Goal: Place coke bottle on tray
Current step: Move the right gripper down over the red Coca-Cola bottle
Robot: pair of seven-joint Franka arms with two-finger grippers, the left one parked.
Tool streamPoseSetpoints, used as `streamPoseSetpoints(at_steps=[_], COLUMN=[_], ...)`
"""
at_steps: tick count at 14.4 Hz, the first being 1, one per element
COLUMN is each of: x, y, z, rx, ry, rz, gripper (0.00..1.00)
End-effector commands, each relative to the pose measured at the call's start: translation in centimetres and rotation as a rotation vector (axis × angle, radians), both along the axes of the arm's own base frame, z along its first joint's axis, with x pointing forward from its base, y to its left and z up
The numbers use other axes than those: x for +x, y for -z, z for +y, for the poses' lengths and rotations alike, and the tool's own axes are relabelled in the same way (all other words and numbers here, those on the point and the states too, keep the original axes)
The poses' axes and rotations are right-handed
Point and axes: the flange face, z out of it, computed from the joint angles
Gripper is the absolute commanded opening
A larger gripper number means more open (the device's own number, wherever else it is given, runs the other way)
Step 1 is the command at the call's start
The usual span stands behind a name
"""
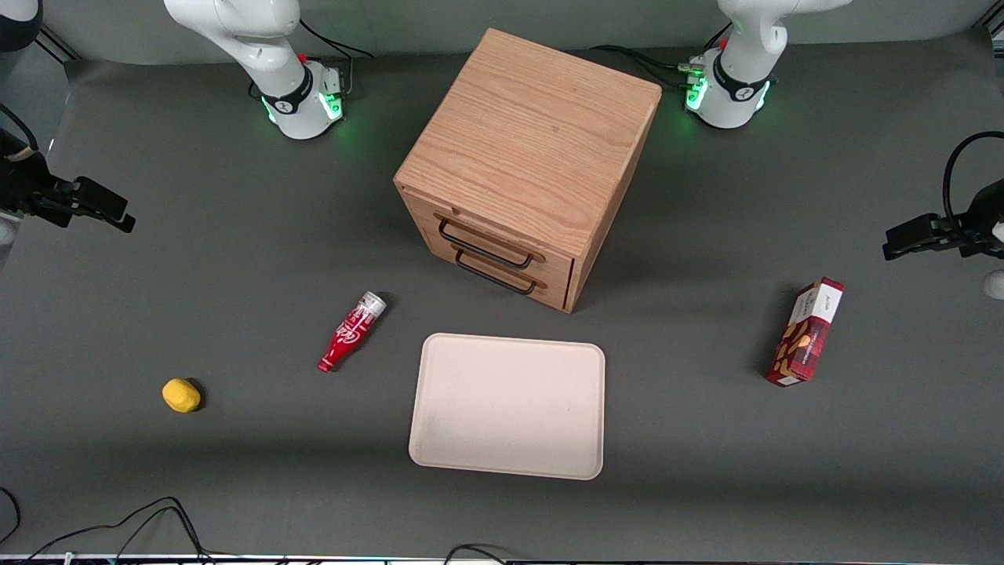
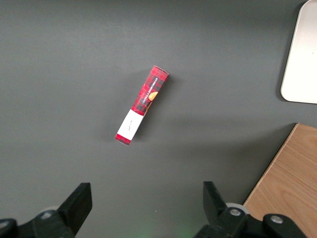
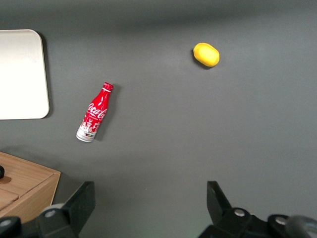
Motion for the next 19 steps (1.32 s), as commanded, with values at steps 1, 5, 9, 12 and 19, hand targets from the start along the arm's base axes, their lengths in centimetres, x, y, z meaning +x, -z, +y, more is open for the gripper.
streamPoseSetpoints(at_steps=[1,5,9,12,19], x=[-0.2,0.4,4.5,7.1,7.8], y=[-0.1,1.7,7.1,12.5,27.6], z=[-0.3,1.4,6.5,12.0,18.3], rx=[-0.001,0.051,0.110,0.125,0.037], ry=[0.008,0.009,0.163,0.312,0.466], rz=[0.005,0.023,0.032,0.053,0.069], gripper=[1.00,1.00,1.00,1.00,1.00])
